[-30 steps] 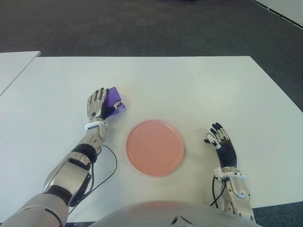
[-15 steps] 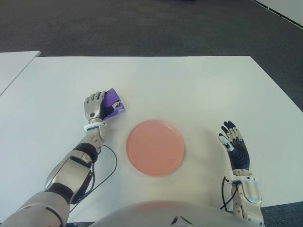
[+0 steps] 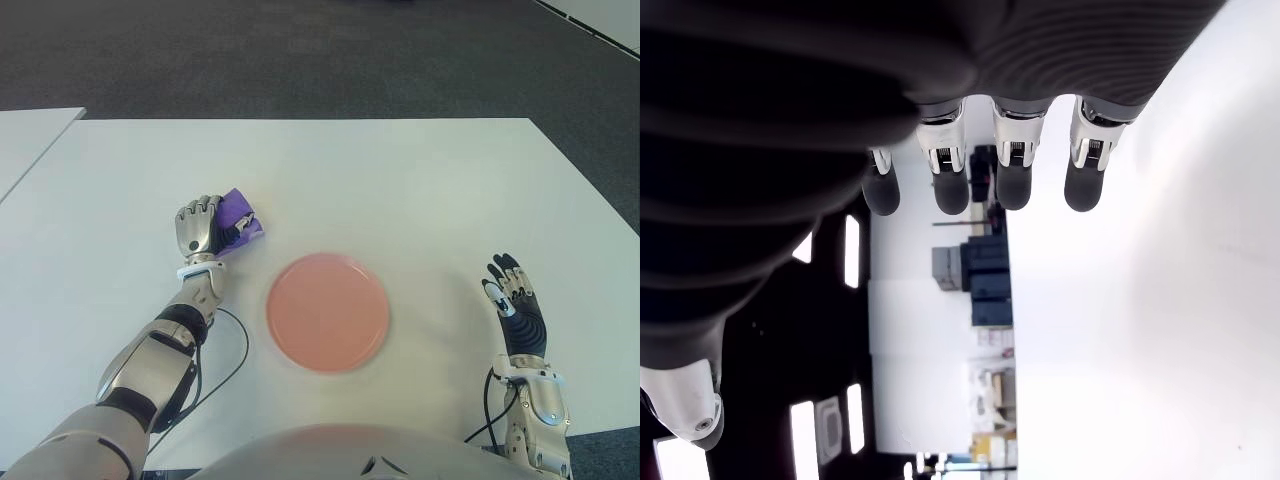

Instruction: Put the tissue paper into the plate.

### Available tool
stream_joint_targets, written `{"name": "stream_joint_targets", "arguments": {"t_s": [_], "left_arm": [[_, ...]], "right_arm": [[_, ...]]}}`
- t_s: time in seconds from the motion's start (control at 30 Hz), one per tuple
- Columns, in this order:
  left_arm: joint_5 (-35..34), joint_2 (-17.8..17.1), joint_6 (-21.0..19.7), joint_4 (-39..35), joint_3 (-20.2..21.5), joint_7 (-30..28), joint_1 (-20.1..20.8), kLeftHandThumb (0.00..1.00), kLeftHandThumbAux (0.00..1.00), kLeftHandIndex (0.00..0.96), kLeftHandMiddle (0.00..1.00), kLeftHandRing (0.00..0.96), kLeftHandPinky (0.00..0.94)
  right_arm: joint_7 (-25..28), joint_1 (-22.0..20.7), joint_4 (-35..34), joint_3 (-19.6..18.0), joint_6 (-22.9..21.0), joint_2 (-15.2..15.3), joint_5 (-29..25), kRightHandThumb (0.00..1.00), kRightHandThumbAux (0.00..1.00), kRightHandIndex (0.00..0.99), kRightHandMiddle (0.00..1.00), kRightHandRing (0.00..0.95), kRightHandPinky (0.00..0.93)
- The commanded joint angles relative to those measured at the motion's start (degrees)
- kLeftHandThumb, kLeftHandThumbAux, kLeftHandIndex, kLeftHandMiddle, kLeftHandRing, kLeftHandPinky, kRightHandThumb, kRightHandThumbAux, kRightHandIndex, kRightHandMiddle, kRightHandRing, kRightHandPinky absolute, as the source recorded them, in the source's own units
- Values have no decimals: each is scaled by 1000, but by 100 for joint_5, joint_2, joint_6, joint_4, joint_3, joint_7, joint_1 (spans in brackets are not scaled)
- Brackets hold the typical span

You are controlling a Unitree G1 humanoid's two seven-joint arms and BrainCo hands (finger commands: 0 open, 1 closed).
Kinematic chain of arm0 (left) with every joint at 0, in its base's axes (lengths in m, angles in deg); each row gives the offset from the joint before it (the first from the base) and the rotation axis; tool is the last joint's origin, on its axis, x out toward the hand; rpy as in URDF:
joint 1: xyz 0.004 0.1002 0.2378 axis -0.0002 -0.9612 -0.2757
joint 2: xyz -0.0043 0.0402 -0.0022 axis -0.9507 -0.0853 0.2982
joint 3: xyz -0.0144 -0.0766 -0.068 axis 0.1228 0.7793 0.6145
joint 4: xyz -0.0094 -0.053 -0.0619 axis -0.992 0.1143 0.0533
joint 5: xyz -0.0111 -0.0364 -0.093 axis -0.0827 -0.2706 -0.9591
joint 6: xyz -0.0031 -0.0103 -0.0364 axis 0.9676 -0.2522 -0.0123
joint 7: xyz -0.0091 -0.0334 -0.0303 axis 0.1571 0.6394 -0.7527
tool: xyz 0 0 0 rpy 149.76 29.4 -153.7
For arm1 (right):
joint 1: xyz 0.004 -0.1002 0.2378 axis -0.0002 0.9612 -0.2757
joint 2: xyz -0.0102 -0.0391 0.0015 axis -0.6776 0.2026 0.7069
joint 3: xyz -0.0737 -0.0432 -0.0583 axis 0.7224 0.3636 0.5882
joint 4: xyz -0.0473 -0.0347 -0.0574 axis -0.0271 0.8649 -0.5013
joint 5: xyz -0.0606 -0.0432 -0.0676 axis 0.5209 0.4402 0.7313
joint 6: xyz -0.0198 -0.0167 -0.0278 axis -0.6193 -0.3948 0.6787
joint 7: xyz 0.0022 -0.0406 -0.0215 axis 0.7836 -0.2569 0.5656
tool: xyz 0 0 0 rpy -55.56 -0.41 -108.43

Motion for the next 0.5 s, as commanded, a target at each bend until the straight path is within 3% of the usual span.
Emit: {"name": "stream_joint_targets", "arguments": {"t_s": [0.03,0.43,0.5], "left_arm": [[-43,283,-29,704,-157,-391,-1051,1000,659,390,502,508,429],[70,227,120,673,-272,-107,-1070,1000,657,387,512,536,452],[84,227,126,675,-286,-78,-1067,1000,657,385,509,534,456]], "right_arm": [[77,-91,199,-60,113,-8,-105,12,555,0,56,32,42],[143,-184,338,-127,138,35,-137,12,555,0,56,32,43],[-51,-195,-46,-208,-246,-2,-317,34,586,7,73,53,64]]}}
